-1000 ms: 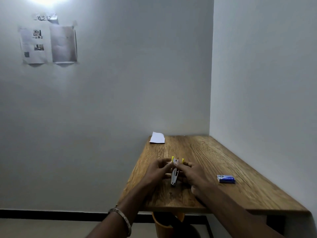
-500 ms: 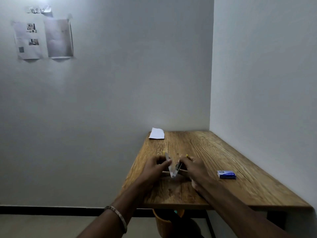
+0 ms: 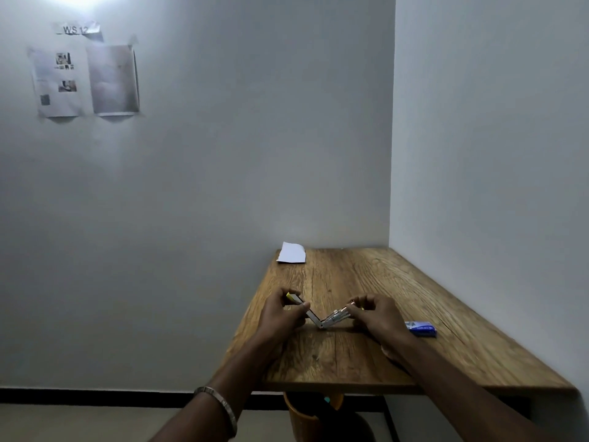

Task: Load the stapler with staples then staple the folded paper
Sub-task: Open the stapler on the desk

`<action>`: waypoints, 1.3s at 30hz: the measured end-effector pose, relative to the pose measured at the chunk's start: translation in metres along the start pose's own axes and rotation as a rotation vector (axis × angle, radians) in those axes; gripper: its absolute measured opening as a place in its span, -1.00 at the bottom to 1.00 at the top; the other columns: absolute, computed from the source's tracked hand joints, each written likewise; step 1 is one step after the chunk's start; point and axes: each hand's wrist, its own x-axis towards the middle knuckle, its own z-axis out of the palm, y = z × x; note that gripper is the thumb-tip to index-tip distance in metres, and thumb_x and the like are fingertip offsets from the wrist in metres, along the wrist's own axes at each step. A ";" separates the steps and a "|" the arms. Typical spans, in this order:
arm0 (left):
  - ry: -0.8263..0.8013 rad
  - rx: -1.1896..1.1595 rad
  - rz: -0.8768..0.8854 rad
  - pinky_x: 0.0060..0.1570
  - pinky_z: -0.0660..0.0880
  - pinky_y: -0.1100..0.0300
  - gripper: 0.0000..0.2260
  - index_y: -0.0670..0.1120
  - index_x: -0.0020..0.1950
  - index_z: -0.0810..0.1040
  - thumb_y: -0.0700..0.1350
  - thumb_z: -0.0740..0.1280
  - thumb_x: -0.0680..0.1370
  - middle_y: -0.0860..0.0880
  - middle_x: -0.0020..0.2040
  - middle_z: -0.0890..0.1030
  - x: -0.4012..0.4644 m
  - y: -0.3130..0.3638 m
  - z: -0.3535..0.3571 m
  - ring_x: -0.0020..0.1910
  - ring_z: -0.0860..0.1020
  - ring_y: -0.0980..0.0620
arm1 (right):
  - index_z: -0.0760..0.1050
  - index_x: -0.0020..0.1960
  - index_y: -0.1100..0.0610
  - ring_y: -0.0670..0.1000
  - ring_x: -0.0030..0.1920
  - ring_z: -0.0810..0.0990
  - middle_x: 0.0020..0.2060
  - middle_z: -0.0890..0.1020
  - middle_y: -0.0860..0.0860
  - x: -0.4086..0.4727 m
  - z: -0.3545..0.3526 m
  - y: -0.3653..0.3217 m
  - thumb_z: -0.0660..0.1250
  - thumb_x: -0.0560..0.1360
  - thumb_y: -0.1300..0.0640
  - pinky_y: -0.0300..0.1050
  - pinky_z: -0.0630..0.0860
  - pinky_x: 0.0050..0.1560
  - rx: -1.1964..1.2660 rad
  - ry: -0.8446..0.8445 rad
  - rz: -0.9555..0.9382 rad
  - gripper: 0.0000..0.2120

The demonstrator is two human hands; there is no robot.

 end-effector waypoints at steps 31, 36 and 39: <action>-0.619 1.143 0.595 0.02 0.56 0.18 -0.67 0.07 0.32 0.55 -0.19 0.32 0.58 0.00 0.20 0.60 0.020 0.030 0.030 0.10 0.55 0.09 | 0.72 -0.05 0.03 -0.22 -0.12 0.61 -0.14 0.71 -0.11 0.003 -0.019 0.009 0.47 0.47 0.15 -0.38 0.46 -0.20 -0.422 -0.100 -0.100 -0.91; -0.621 1.148 0.640 0.04 0.59 0.16 -0.68 0.04 0.29 0.58 -0.23 0.33 0.57 0.00 0.18 0.62 0.024 0.027 0.032 0.09 0.58 0.09 | 0.72 -0.04 0.03 -0.21 -0.09 0.62 -0.11 0.72 -0.11 0.003 -0.018 0.009 0.47 0.47 0.15 -0.35 0.50 -0.13 -0.440 -0.106 -0.108 -0.90; -0.629 1.145 0.662 0.03 0.57 0.22 -0.70 0.01 0.26 0.59 -0.24 0.34 0.56 0.00 0.16 0.64 0.026 0.026 0.030 0.08 0.60 0.10 | 0.72 -0.07 0.01 -0.21 -0.08 0.61 -0.13 0.72 -0.13 0.003 -0.016 0.009 0.48 0.46 0.13 -0.30 0.53 -0.07 -0.443 -0.103 -0.108 -0.92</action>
